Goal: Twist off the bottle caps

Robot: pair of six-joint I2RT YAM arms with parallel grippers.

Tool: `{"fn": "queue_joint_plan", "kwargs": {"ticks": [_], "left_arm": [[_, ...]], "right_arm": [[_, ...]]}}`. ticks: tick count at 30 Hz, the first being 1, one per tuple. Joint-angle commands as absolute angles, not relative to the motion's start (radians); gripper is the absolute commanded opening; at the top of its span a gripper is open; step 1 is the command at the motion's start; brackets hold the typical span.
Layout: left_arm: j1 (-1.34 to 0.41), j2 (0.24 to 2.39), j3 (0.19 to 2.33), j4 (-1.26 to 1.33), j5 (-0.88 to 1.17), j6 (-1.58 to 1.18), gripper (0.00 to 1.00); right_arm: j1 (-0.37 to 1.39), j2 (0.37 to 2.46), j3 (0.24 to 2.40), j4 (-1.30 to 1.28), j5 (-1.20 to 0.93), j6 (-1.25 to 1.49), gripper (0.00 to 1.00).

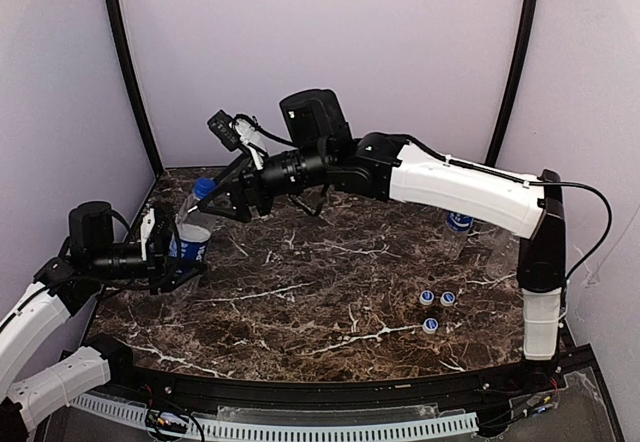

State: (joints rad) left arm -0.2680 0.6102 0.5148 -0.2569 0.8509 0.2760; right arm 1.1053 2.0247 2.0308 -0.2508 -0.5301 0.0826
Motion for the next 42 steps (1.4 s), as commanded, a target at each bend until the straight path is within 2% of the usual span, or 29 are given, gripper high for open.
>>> {"fn": "queue_joint_plan", "kwargs": {"ticks": [1, 5, 7, 11, 15, 18, 22, 30, 32, 35, 38, 40, 42], "left_arm": [[-0.269, 0.601, 0.505, -0.256, 0.637, 0.381, 0.47], [-0.281, 0.606, 0.501, -0.241, 0.329, 0.617, 0.37], [-0.292, 0.612, 0.499, -0.204, 0.219, 0.702, 0.35], [-0.307, 0.616, 0.497, -0.124, 0.108, 0.815, 0.33], [-0.318, 0.611, 0.492, -0.108, 0.088, 0.877, 0.32], [-0.324, 0.611, 0.485, -0.102, 0.093, 0.886, 0.31], [-0.330, 0.610, 0.473, -0.092, 0.093, 0.880, 0.31], [-0.332, 0.605, 0.455, -0.088, 0.086, 0.846, 0.31], [-0.331, 0.604, 0.451, -0.084, 0.089, 0.844, 0.31], [-0.332, 0.604, 0.451, -0.082, 0.088, 0.843, 0.31], [-0.332, 0.604, 0.452, -0.083, 0.087, 0.844, 0.31], [-0.331, 0.604, 0.452, -0.084, 0.089, 0.843, 0.31], [-0.331, 0.603, 0.451, -0.084, 0.091, 0.841, 0.31]], "right_arm": [[1.106, 1.952, 1.997, -0.238, -0.389, 0.158, 0.72], [1.105, 1.956, 1.981, -0.226, -0.318, 0.291, 0.72], [1.106, 1.982, 1.985, -0.229, -0.306, 0.321, 0.79], [1.105, 2.032, 2.023, -0.239, -0.279, 0.355, 0.80], [1.099, 2.073, 2.082, -0.242, -0.280, 0.362, 0.78], [1.092, 2.102, 2.112, -0.242, -0.302, 0.360, 0.71], [1.082, 2.123, 2.122, -0.245, -0.327, 0.372, 0.56], [1.077, 2.088, 2.060, -0.245, -0.334, 0.365, 0.41], [1.077, 2.083, 2.048, -0.246, -0.333, 0.365, 0.39], [1.076, 2.083, 2.037, -0.252, -0.335, 0.366, 0.46], [1.074, 2.080, 2.030, -0.255, -0.336, 0.365, 0.46], [1.074, 2.080, 2.032, -0.254, -0.336, 0.362, 0.42], [1.074, 2.079, 2.034, -0.255, -0.337, 0.358, 0.33]]}}
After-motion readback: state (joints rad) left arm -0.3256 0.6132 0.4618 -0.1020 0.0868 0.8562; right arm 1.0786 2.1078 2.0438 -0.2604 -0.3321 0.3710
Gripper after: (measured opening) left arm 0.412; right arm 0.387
